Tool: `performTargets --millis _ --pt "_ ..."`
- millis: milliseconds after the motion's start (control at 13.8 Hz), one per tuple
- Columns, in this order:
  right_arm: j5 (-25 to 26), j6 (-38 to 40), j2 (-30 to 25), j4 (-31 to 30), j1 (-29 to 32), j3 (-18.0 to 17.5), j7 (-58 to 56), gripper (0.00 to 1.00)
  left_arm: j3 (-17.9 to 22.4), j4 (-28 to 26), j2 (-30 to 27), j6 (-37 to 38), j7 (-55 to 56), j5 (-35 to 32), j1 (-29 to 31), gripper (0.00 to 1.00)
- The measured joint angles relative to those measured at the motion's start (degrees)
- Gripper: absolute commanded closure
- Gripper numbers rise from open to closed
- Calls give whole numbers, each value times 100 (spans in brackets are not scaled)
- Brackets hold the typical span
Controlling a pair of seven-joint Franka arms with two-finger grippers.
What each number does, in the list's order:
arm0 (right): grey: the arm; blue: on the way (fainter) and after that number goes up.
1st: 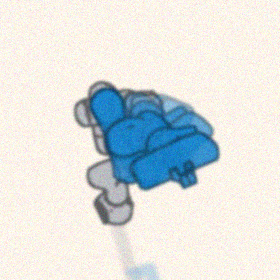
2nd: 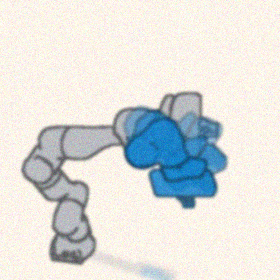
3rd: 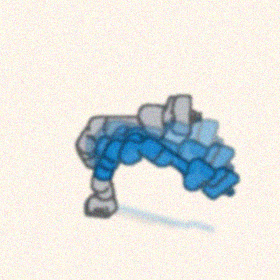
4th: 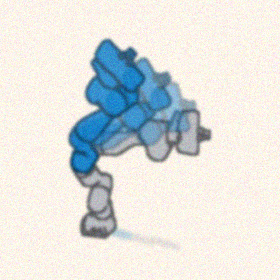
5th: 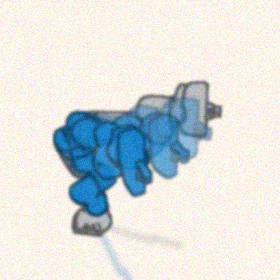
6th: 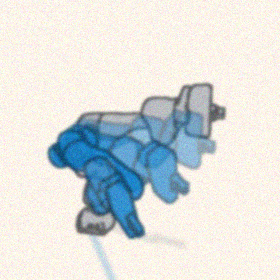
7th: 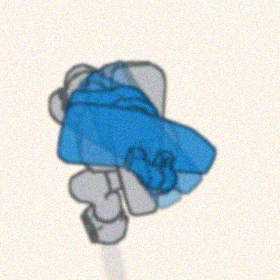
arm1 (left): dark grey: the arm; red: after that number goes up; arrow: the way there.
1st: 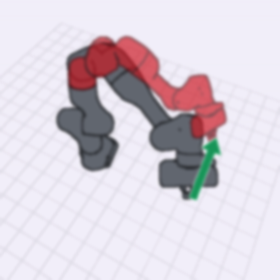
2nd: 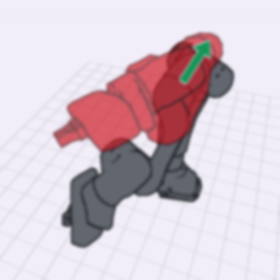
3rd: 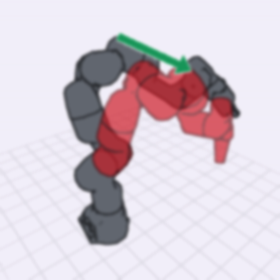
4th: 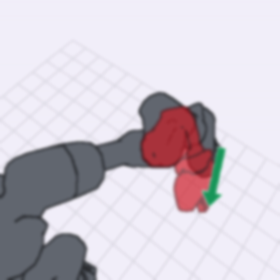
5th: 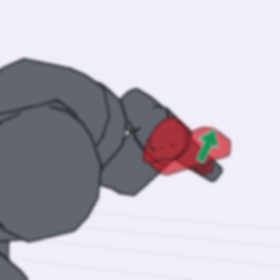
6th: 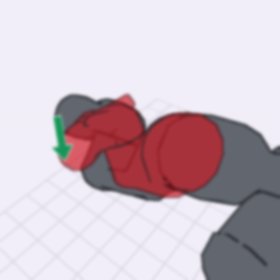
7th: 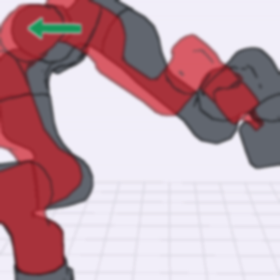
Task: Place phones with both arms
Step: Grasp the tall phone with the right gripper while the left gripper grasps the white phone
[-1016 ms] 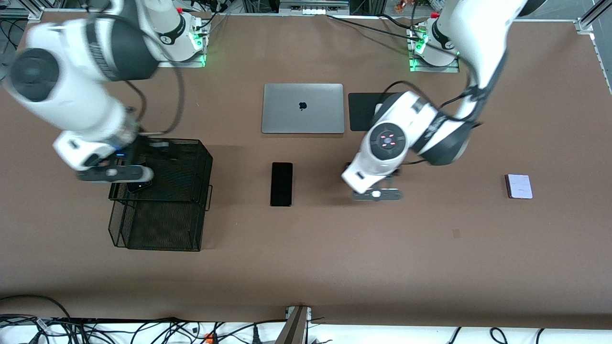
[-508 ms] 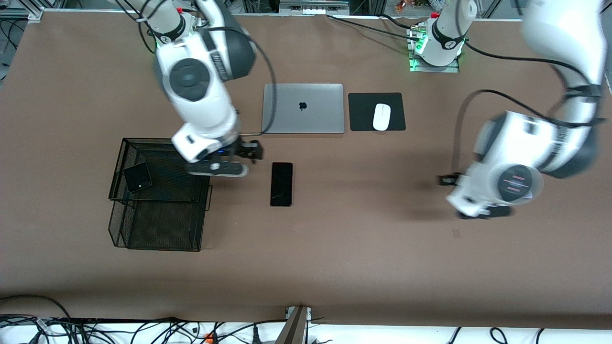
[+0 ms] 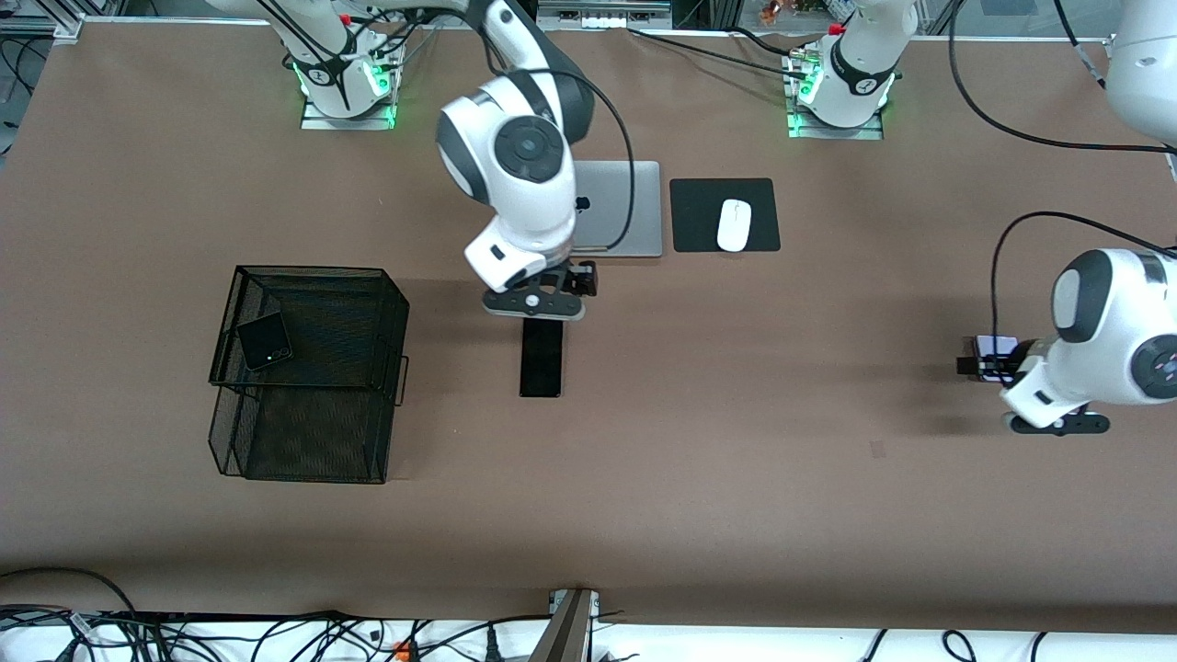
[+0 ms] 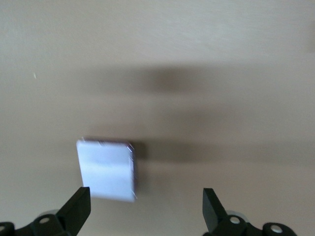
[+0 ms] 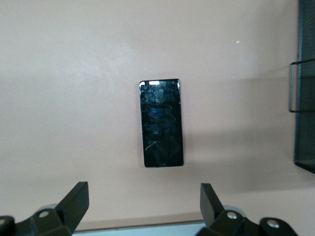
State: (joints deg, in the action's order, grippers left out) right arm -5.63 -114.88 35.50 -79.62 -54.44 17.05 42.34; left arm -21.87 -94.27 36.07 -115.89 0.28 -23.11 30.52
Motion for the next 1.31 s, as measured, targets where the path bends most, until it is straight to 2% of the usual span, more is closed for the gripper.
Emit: performTargets --millis 218,435,798,1016,1089,1161,1234,1306 --pt "0 -702 401 -152 169 53 -298 0 -8 -783 25 -1612 -882 -2 718 0" --pt "-1 -1636 619 -715 355 52 -655 0 -21 -1224 26 -2425 -1202 -2 1037 0" --pt "-553 -2335 1049 -911 341 -44 -816 0 -25 -1519 41 -2578 -1206 -2 1182 0" --pt "-583 -2394 1180 -911 316 -71 -829 0 -27 -1605 92 -2579 -1206 -2 1268 0" --pt "-584 -2403 1215 -910 312 -80 -834 0 -27 -1625 119 -2583 -1207 -2 1304 18" --pt "-585 -2454 1241 -909 297 -87 -839 0 -27 -1637 140 -2588 -1228 -2 1326 42" --pt "-586 -2470 1271 -910 268 -94 -846 19 -28 -1640 143 -2591 -1306 -3 1335 52" --pt "-586 -2486 1311 -910 235 -97 -848 60 -47 -1641 119 -2586 -1363 -2 1355 61"
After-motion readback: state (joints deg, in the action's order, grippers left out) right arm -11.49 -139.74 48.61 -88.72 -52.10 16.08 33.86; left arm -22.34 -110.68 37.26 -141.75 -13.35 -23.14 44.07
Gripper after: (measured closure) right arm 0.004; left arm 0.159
